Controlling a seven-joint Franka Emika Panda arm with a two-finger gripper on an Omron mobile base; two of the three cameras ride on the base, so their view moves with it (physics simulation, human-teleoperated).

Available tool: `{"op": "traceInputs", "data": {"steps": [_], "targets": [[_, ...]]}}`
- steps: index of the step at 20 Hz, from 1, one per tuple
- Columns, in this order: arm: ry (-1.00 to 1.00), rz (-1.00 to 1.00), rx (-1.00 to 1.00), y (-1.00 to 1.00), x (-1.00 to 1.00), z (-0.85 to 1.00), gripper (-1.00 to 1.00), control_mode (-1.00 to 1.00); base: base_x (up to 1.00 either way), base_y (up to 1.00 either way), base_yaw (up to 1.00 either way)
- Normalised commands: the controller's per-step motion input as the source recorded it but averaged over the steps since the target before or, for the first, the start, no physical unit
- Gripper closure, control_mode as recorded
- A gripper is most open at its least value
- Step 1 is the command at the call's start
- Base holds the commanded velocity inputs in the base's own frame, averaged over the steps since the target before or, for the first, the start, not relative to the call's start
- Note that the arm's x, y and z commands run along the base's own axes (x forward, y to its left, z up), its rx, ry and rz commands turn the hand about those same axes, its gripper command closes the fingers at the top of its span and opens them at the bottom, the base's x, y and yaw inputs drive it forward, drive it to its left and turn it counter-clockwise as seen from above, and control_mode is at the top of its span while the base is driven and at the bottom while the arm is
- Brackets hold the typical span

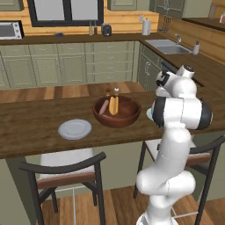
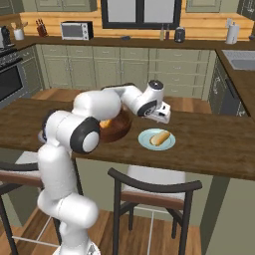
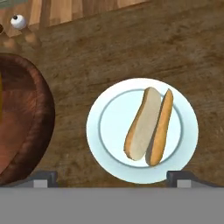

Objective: Place one bun and one sausage from the bowl on each plate.

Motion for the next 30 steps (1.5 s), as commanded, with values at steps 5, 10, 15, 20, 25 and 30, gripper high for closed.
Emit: {"op": "traceInputs", "data": {"steps": [5, 10, 15, 20, 25, 30], "targets": [[-0.18, 0.00, 0.00, 0.77, -0.44, 0.40, -1.00, -1.00, 0.00, 0.00, 0.00], [-0.19, 0.00, 0.00, 0.67, -0.41, 0.61, -1.00, -1.00, 0.00, 0.00, 0.00], [-0.07, 0.00, -0.01, 0.85, -0.09, 0.23, -1.00, -1.00, 0.00, 0.00, 0.00], [0.02, 0.00, -0.05, 1.00, 0.05, -0.03, -1.00, -1.00, 0.00, 0.00, 0.00], [0.12, 0.00, 0.00, 0.86, 0.26, -0.18, -1.00, -1.00, 0.00, 0.00, 0.00], [0.09, 0.00, 0.00, 0.46, 0.33, -0.09, -1.00, -1.00, 0.00, 0.00, 0.00]]}}
